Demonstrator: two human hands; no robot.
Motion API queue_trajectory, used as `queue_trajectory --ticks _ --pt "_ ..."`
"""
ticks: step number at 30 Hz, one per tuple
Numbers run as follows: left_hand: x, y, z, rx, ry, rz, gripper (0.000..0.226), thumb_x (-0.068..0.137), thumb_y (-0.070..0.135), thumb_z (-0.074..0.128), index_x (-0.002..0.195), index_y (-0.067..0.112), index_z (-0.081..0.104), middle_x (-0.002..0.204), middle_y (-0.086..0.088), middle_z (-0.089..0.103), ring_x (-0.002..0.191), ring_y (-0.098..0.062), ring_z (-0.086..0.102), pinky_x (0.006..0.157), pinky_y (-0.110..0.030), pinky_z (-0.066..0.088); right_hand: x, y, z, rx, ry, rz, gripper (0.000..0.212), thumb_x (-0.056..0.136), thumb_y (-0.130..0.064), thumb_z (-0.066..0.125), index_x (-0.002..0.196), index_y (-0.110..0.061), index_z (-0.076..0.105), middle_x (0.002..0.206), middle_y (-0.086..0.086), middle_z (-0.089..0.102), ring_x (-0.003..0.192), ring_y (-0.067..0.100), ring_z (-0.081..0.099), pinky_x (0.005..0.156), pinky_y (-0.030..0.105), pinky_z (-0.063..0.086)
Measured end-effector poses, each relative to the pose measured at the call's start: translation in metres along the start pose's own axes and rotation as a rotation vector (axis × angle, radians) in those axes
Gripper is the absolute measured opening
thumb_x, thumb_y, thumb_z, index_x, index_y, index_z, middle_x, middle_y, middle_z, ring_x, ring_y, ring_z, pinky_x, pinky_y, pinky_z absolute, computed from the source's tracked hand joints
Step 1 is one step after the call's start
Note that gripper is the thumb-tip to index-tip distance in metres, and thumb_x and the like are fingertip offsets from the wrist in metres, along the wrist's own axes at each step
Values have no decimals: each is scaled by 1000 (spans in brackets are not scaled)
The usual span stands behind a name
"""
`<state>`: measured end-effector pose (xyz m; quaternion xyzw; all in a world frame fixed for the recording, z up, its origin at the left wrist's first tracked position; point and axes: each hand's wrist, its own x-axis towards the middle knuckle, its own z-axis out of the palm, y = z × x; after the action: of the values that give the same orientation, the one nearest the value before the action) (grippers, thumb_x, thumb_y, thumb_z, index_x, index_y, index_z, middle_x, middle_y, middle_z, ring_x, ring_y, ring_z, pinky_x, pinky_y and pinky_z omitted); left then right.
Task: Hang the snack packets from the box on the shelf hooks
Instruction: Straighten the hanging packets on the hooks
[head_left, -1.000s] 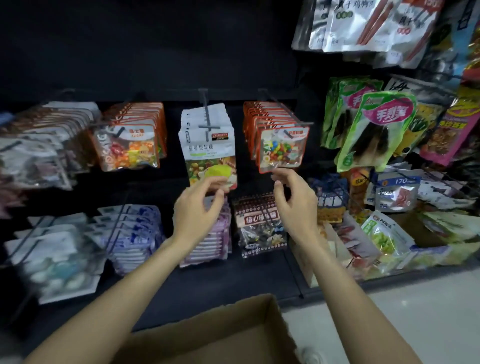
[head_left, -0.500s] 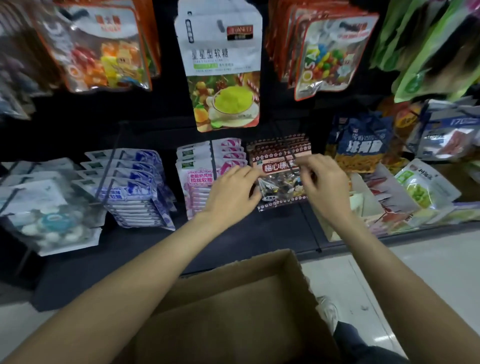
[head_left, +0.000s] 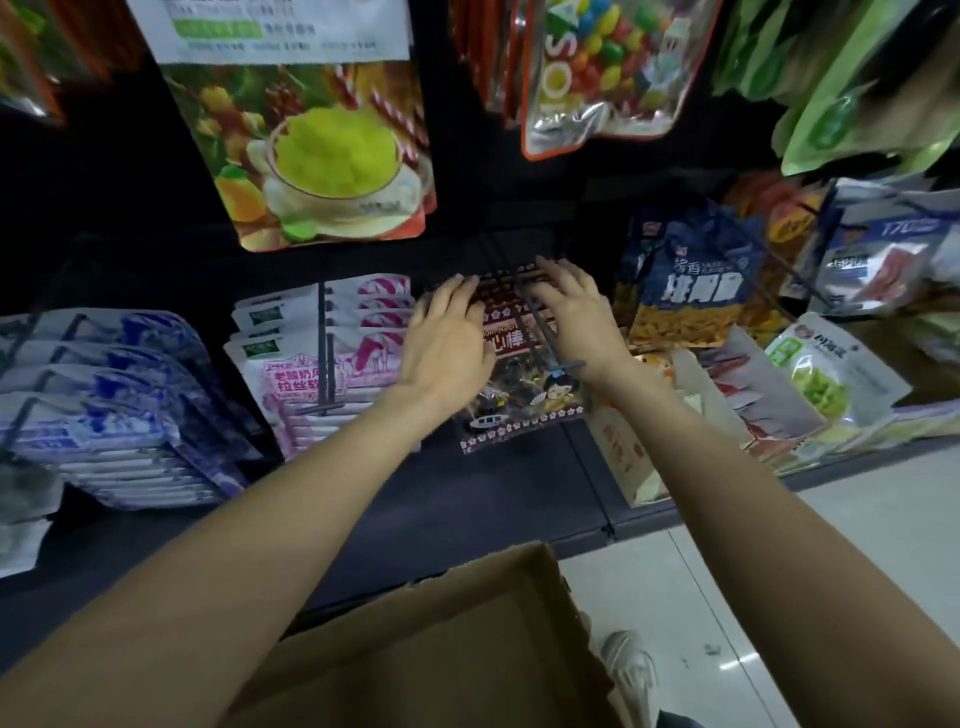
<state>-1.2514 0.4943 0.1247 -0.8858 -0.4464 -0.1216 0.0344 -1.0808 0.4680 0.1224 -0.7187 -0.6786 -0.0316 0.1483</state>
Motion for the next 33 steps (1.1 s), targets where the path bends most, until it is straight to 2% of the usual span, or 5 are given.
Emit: queue_trajectory --ticks 7,12,21,25,33 --pt "-8 -7 7 -72 235 105 25 80 16 70 105 12 71 118 -4 65 111 -28 56 93 -40 41 -12 2 3 59 136 -97 34 89 -17 59 123 -10 59 130 8 56 127 31 42 98 43 36" --pt "-14 -5 2 -275 219 56 14 86 18 65 98 23 71 100 5 70 85 -20 64 89 -31 36 -25 10 11 96 186 -152 31 86 -15 63 116 -11 65 127 7 60 120 31 50 94 44 42" --pt "24 -13 -10 -448 184 -91 20 90 27 61 109 25 67 104 6 70 99 -14 62 87 -36 50 -29 8 12 338 280 -69 12 86 -13 66 94 -11 75 94 3 72 90 25 58 72 22 34" --pt "38 -12 -11 -258 -26 -63 18 87 25 66 105 29 69 101 8 71 97 -14 65 81 -33 53 -27 6 9 307 269 -48 8 84 -13 68 87 -15 75 84 1 71 85 26 57 73 37 45" --pt "32 -12 -14 -284 11 -1 12 89 31 63 98 30 71 95 8 72 90 -14 66 74 -31 54 -21 6 2 169 197 -52 11 86 -17 67 97 -16 69 115 -3 65 102 25 55 80 34 33"
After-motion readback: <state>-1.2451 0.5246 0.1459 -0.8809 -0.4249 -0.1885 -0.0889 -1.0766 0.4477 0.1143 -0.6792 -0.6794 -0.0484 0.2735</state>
